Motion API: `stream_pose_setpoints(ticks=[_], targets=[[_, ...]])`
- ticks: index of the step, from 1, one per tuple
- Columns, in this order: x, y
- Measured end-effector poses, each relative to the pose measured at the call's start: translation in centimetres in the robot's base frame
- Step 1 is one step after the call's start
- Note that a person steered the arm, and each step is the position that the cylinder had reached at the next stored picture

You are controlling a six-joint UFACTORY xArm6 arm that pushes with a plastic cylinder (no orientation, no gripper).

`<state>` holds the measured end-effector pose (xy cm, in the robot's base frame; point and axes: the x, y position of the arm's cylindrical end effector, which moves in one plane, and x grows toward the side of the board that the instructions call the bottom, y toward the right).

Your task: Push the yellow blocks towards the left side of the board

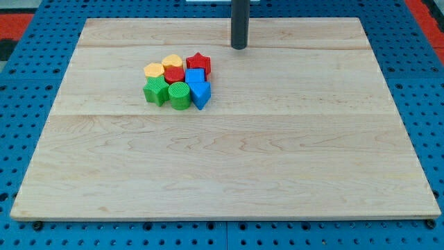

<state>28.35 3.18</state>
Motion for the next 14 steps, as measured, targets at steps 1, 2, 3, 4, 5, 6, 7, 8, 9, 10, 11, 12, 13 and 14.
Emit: stream_pose_setpoints(ticks=[1, 2, 3, 4, 5, 6, 7, 8, 9, 10, 11, 12, 13, 14], targets=[[1.9, 0.2], [1.9, 0.3], [1.9, 0.3], [1.9, 0.2], [1.9, 0.2], [2.5, -1.3], [2.7, -5.0], [3.8, -10.4], [5.0, -15.7], [5.9, -16.3], [7.3, -16.3], [8.7, -17.1], [8.8, -21.8], [8.9, -22.6]])
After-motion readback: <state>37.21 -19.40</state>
